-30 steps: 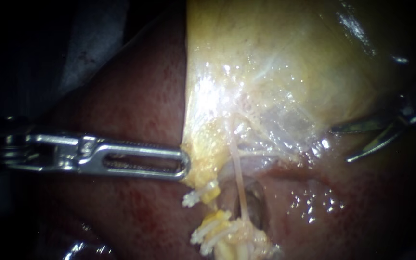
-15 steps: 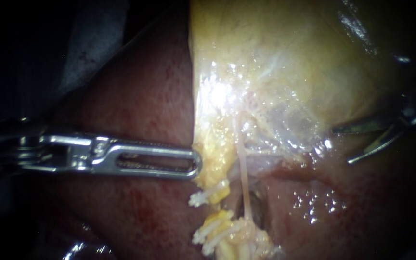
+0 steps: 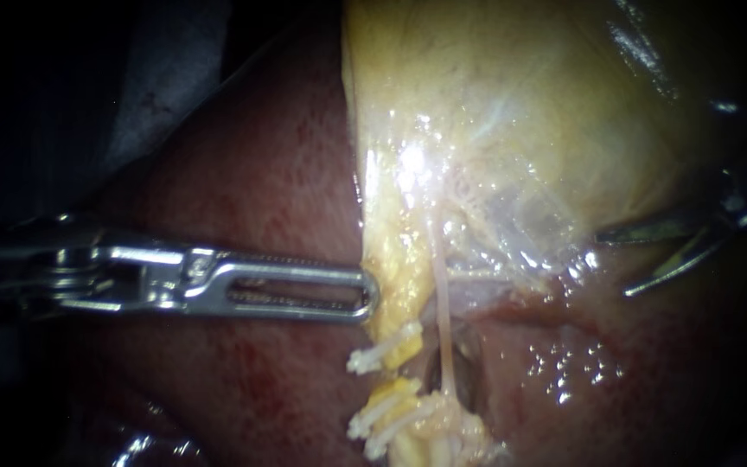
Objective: Go back from the cut left tube
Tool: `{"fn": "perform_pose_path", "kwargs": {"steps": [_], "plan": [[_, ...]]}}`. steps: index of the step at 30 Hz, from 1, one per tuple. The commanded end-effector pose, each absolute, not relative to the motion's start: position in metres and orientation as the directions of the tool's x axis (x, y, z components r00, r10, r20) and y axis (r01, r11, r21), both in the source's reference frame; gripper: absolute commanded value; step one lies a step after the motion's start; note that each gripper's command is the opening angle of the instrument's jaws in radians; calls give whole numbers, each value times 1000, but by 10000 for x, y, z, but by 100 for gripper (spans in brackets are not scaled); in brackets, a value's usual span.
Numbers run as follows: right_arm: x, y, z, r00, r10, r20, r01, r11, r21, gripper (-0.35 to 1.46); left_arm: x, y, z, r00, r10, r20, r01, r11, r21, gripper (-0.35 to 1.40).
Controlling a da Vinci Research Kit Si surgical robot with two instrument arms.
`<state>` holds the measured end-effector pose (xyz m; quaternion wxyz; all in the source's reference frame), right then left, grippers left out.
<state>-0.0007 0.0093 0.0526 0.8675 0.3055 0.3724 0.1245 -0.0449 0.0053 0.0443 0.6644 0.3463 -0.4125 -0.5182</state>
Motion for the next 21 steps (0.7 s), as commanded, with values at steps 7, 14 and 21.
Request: {"fn": "perform_pose_path", "kwargs": {"steps": [7,14,21], "plan": [[-7,93,526,692,443,-570,11,782,623,57,-450,54,443,122,-974,189,403,222,888,-35],[-7,93,526,692,443,-570,11,783,622,57,-451,54,443,122,-974,189,403,222,888,-35],[-7,93,526,692,443,-570,11,783,622,57,-452,55,443,121,-975,189,404,222,888,-35]]}}
